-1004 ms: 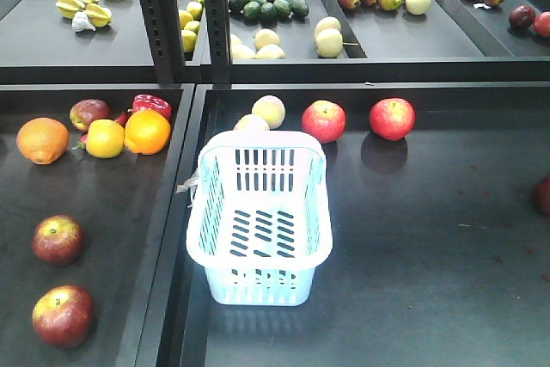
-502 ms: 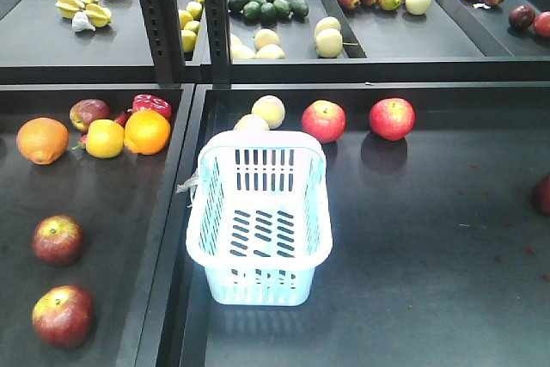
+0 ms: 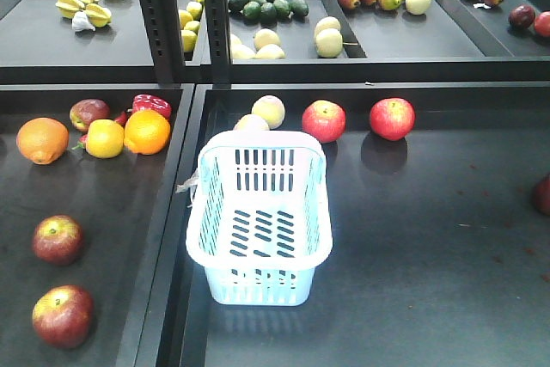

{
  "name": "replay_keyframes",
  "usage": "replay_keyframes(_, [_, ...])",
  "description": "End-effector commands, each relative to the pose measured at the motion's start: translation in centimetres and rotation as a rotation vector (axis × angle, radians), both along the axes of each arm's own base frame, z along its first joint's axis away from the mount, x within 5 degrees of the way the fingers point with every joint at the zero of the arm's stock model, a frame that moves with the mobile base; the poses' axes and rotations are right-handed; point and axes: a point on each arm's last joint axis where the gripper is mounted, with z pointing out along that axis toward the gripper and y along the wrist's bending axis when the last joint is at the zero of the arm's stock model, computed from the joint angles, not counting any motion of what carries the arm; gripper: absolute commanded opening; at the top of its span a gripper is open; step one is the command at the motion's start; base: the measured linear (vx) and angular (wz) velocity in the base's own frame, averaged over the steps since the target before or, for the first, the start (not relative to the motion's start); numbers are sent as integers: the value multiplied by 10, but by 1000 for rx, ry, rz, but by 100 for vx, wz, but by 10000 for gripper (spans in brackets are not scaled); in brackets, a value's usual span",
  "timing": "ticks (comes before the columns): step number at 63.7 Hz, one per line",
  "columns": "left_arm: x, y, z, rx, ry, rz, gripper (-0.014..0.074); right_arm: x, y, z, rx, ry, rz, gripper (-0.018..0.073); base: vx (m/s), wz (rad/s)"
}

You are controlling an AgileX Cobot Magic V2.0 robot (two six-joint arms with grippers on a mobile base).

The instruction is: Pick three apples into basket with both arms

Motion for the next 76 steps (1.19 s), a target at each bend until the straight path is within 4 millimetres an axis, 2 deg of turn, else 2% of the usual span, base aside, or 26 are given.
replay_keyframes(1, [0, 3, 4, -227, -89, 21, -7, -1, 0, 2, -6, -65, 1, -4, 0, 0])
replay_keyframes(6, [-1, 6, 7, -527, -132, 25, -7, -1, 0, 2, -6, -65, 1, -4, 0, 0])
replay_keyframes(11, [-1, 8, 8, -752, -150, 24, -7, -1, 0, 2, -6, -65, 1, -4, 0, 0])
replay_keyframes(14, [-2, 7, 12, -784, -154, 12, -7, -1, 0, 2, -6, -65, 1, -4, 0, 0])
replay_keyframes(20, [-5, 3, 29, -725, -162, -37, -7, -1, 0, 2, -6, -65, 1, -4, 0, 0])
replay_keyframes(33, [-27, 1, 97, -412, -354, -67, -7, -1, 0, 2, -6, -65, 1, -4, 0, 0])
replay_keyframes(41, [-43, -1, 132, -170, -431, -57, -7, -1, 0, 2, -6, -65, 1, -4, 0, 0])
replay_keyframes(48, [-46, -8, 153, 12, -413, -88, -7, -1, 0, 2, -6, -65, 1, -4, 0, 0])
replay_keyframes(66, [-20, -28, 191, 525, -257, -249, 6, -1, 0, 2, -6, -65, 1, -4, 0, 0])
replay_keyframes(76, [11, -33, 208, 736, -226, -316, 68, -1, 0, 2, -6, -65, 1, -4, 0, 0])
